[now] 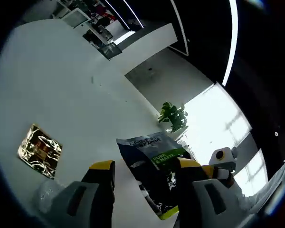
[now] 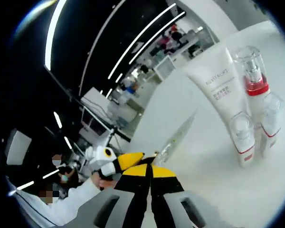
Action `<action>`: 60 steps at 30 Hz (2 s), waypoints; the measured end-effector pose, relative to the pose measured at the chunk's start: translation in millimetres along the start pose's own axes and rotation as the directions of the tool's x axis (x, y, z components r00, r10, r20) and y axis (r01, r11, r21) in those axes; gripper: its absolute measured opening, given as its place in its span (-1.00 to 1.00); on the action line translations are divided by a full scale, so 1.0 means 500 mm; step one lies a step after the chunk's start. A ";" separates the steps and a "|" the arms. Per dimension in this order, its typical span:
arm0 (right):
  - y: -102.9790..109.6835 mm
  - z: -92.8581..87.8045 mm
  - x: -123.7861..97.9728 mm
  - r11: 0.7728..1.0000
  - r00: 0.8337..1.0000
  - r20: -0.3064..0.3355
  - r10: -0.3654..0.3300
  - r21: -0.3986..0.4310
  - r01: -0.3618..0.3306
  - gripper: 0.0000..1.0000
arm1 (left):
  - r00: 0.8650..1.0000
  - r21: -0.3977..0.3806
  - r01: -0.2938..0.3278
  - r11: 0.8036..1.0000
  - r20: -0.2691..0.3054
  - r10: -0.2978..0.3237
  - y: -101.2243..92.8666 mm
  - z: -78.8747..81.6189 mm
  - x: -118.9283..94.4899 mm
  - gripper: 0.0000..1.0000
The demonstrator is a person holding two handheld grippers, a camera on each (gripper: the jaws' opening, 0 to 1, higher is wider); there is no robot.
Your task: Arrange the skincare products in the storage area until every visible bottle or jar stands upright without overlapping.
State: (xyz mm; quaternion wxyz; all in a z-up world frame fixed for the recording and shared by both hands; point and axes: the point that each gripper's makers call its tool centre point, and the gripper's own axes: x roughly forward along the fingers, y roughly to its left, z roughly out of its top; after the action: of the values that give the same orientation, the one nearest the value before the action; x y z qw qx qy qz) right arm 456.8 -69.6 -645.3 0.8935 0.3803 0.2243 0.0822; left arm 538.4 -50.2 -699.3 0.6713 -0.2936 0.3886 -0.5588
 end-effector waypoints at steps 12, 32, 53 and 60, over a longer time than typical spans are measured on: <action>0.056 -0.010 -0.040 0.994 0.996 -0.012 0.093 -0.052 -0.094 -1.00 | 0.996 -0.115 0.087 0.990 0.028 -0.084 -0.035 -0.016 0.025 -0.14; 0.032 -0.024 -0.062 0.994 0.993 -0.067 0.095 -0.055 -0.099 -1.00 | 0.994 -0.117 0.103 0.988 0.043 -0.098 -0.053 -0.007 0.025 -0.76; -0.075 -0.045 -0.057 0.999 0.996 -0.091 -0.018 0.039 0.022 -1.00 | 0.998 -0.029 0.003 1.000 0.060 -0.001 -0.025 0.006 0.026 -1.00; -0.116 -0.061 -0.044 0.996 0.991 -0.117 -0.071 0.040 0.076 -1.00 | 0.999 0.025 -0.049 0.998 0.026 0.048 -0.008 0.000 0.045 -1.00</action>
State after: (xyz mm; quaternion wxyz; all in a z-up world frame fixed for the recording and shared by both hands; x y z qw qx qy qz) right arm 421.7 -97.6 -697.7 0.8728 0.3860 0.2913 0.0660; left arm 537.7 -73.2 -700.3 0.6932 -0.2824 0.3799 -0.5436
